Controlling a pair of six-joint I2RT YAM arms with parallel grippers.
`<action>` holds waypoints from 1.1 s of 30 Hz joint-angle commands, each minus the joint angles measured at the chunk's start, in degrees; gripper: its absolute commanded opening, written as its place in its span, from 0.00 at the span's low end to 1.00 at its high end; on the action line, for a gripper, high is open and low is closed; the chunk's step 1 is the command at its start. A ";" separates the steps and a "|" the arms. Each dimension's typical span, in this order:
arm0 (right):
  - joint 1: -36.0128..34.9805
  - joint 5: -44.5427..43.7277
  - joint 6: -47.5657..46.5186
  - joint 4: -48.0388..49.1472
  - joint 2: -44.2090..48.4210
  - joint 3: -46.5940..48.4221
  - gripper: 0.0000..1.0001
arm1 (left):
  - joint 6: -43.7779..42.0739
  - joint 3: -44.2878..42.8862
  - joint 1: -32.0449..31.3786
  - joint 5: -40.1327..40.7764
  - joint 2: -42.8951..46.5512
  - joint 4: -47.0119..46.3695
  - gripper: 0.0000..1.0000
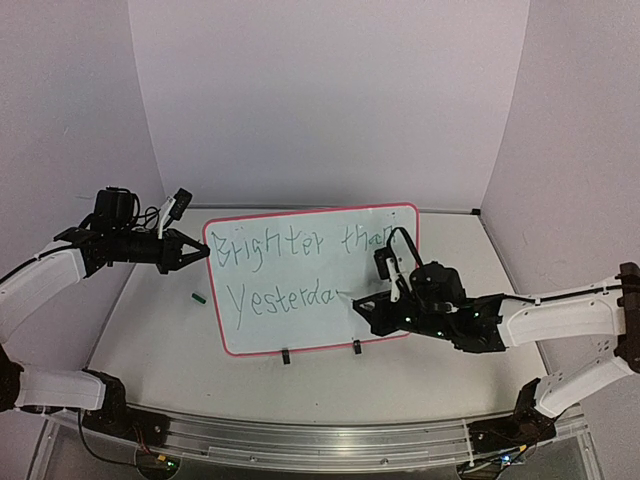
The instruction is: Write a sentence on the whiteboard
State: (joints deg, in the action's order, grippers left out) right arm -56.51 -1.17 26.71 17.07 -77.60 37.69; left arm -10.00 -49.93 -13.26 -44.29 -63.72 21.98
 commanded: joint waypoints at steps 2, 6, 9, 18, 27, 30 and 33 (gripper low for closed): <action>0.34 -2.84 2.50 -0.09 2.43 -2.56 0.00 | -2.44 0.63 -2.05 2.26 -1.90 5.57 0.00; 0.31 -2.78 1.99 -0.28 3.16 -2.45 0.00 | -2.46 0.63 -2.10 2.21 -1.96 5.65 0.00; 0.32 -1.55 1.14 -0.01 4.38 -2.24 0.00 | -2.48 0.63 -2.10 2.28 -1.88 5.62 0.00; 0.49 -3.17 -0.07 0.33 6.57 -1.78 0.00 | -2.43 0.66 -2.10 2.19 -1.86 5.64 0.00; 1.50 -2.70 -0.84 0.68 4.48 -0.87 0.00 | -2.48 0.63 -2.17 2.26 -1.87 5.62 0.00; 1.68 -2.42 -0.95 0.68 3.95 -0.63 0.00 | -2.45 0.63 -2.18 2.19 -1.94 5.67 0.00; 1.74 -1.31 -0.47 0.62 3.25 -0.60 0.00 | -2.45 0.65 -2.18 2.19 -2.00 5.62 0.00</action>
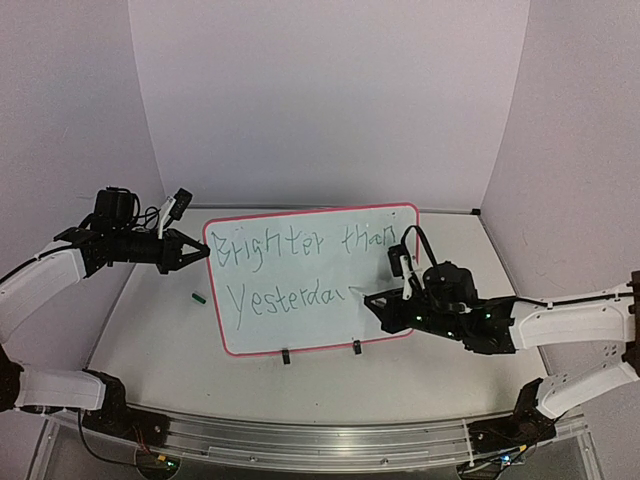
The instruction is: Write a sentence on the whiteboard
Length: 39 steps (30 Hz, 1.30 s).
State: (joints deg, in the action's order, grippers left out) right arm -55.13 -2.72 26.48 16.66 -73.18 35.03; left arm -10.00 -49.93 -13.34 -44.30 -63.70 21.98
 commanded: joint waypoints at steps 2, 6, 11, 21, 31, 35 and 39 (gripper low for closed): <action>0.31 0.77 0.43 0.96 -1.28 1.41 0.00 | -2.42 0.67 -2.07 2.20 -2.03 5.58 0.00; 0.23 2.10 2.01 0.93 -1.19 -0.30 0.00 | -2.44 0.61 -2.10 2.11 -2.25 5.53 0.00; 0.23 4.91 3.64 1.46 -2.61 -1.40 0.00 | -2.44 0.46 -2.04 2.02 -2.52 5.57 0.00; -0.49 8.39 4.18 2.23 -7.93 0.16 0.00 | -2.44 0.46 -2.12 2.02 -2.43 5.53 0.00; -0.64 7.85 3.97 2.64 -4.13 0.51 0.00 | -2.42 0.54 -2.19 2.09 -2.14 5.62 0.00; -0.60 1.76 4.12 -1.22 1.42 -0.32 0.00 | -2.46 0.54 -2.15 2.19 -2.08 5.62 0.00; -0.64 -3.21 3.33 -5.53 2.89 0.44 0.00 | -2.48 0.56 -2.14 2.11 -2.15 5.59 0.00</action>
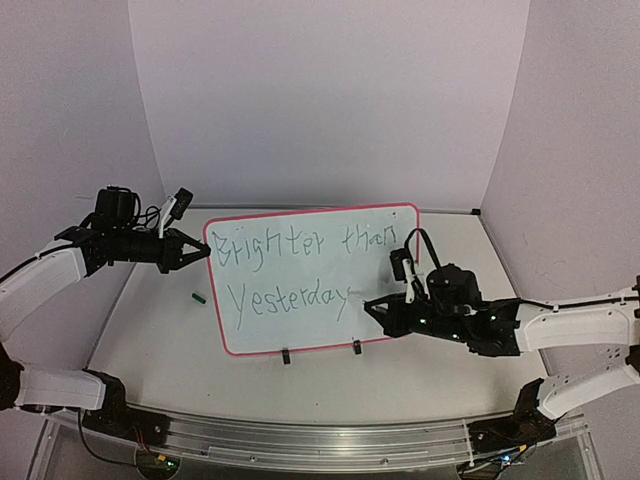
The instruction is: Write a sentence on the whiteboard
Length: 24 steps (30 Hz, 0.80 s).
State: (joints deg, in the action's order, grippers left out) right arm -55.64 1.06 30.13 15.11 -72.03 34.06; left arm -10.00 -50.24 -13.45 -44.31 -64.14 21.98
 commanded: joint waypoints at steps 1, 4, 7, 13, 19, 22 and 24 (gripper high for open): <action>-0.13 -7.34 -0.54 -4.62 1.46 1.68 0.00 | -2.44 0.85 -2.05 2.14 -1.76 5.62 0.00; -0.11 -7.48 -0.68 -4.82 0.67 2.20 0.00 | -2.47 0.84 -2.03 2.26 -1.71 5.59 0.00; -0.14 -7.41 -0.77 -4.82 0.47 2.25 0.00 | -2.41 0.85 -2.03 2.37 -1.66 5.64 0.00; -0.13 -7.89 -0.40 -4.82 0.15 2.07 0.00 | -2.48 0.86 -2.07 2.22 -1.66 5.66 0.00; -0.14 -8.62 -0.35 -4.82 -0.30 2.30 0.00 | -2.41 0.90 -2.11 2.28 -1.52 5.62 0.00; -0.11 -8.31 -0.86 -4.75 -0.11 2.40 0.00 | -2.45 0.87 -2.10 2.30 -1.60 5.64 0.00; -0.11 -7.34 -1.47 -4.37 0.72 2.20 0.00 | -2.43 0.90 -2.10 2.30 -1.57 5.62 0.00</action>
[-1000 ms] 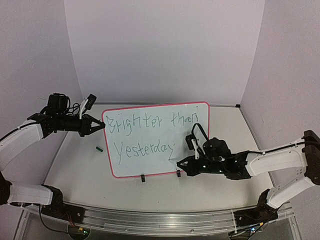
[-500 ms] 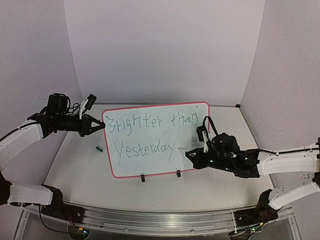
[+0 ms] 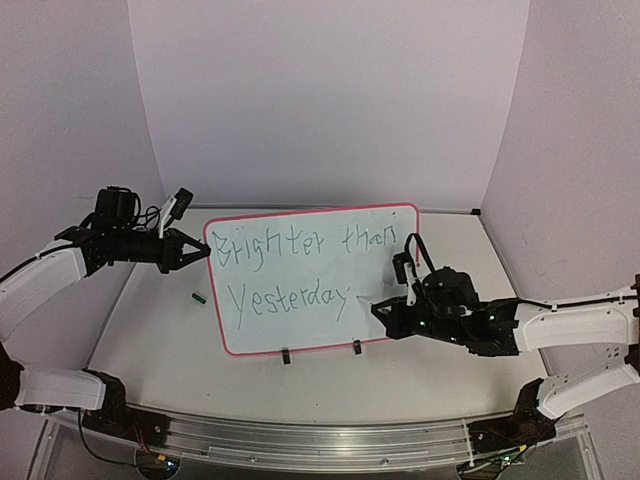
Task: Write a sentence on the whiteboard
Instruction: Write a sentence on the whiteboard, then place the whiteboard at the center of the board.
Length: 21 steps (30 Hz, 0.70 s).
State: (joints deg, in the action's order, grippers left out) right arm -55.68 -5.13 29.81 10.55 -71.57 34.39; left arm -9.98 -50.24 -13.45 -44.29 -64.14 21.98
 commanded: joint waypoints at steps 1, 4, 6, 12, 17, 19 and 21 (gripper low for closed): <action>-0.06 -0.35 -1.78 0.70 0.96 1.45 0.00 | -2.42 0.87 -2.12 2.28 -1.52 5.62 0.00; -0.10 1.87 -3.30 4.14 4.61 -0.40 0.00 | -2.42 0.82 -2.11 2.18 -1.34 5.71 0.00; -0.07 2.41 -4.39 4.64 7.07 -0.75 0.00 | -2.44 0.77 -2.10 2.13 -0.88 5.76 0.02; -0.11 1.23 -7.74 4.66 9.00 1.42 0.00 | -1.29 1.30 -2.11 1.55 0.97 5.26 0.26; -0.07 1.20 -10.08 4.66 8.65 4.17 0.00 | -0.20 1.24 -2.13 2.55 2.32 5.54 0.46; -0.06 1.10 -10.56 4.65 8.69 4.67 0.00 | 0.16 1.07 -2.14 3.24 3.04 5.70 0.51; -0.04 0.97 -10.78 4.72 8.96 4.67 0.00 | 1.03 0.76 -2.10 5.47 4.09 6.00 0.53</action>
State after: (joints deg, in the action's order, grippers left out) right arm -55.68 -3.44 21.10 13.68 -62.87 36.63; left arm -10.17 -48.71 -15.59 -41.87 -63.08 27.29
